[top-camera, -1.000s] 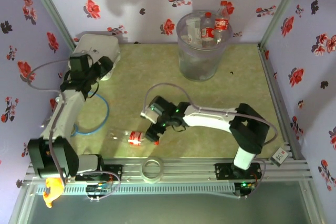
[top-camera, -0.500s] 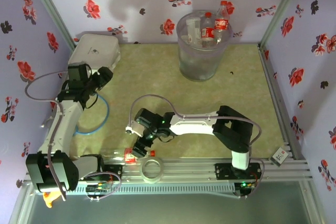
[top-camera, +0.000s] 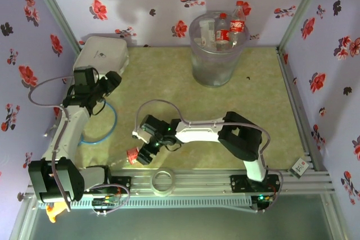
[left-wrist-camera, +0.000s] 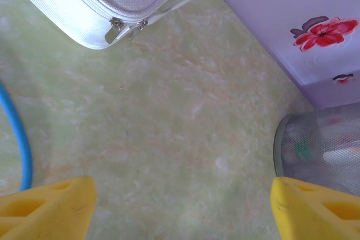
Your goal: Put the plastic bottles in the bin
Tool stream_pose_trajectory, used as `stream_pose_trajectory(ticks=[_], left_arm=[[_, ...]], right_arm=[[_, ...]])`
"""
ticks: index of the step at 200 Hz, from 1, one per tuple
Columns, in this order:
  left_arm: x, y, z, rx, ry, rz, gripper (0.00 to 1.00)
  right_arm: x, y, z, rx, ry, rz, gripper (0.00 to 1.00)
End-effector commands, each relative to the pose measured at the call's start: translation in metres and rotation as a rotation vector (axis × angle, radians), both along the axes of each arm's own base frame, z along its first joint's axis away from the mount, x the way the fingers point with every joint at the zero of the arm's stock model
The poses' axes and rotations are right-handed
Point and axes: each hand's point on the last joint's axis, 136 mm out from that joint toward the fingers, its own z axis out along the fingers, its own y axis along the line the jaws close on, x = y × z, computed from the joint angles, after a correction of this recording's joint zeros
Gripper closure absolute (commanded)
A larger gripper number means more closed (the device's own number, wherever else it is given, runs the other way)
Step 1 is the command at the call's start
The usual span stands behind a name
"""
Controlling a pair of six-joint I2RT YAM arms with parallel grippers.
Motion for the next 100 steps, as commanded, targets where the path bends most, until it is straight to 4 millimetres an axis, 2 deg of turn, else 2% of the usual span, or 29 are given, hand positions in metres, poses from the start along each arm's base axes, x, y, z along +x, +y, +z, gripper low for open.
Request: stream_pose_trajectory(ticks=[1, 21, 41, 65, 100], left_arm=[[0.003, 0.002, -0.008, -0.009, 0.011, 0.006, 0.18], [0.004, 0.0, -0.01, -0.015, 0.014, -0.003, 0.18], [0.005, -0.002, -0.015, -0.023, 0.026, -0.012, 0.18], [0.003, -0.003, -0.019, -0.024, 0.037, -0.019, 0.18], [-0.001, -0.003, -0.03, -0.011, 0.075, -0.031, 0.19]], right_arm=[[0.042, -0.006, 0.011, 0.028, -0.029, -0.158, 0.08], [0.052, -0.007, 0.013, 0.059, -0.002, -0.166, 0.08], [0.049, -0.006, 0.012, 0.074, 0.027, -0.149, 0.09], [0.052, -0.015, 0.002, 0.031, 0.03, -0.183, 0.11], [0.059, -0.027, 0.002, 0.023, 0.011, -0.252, 0.19]])
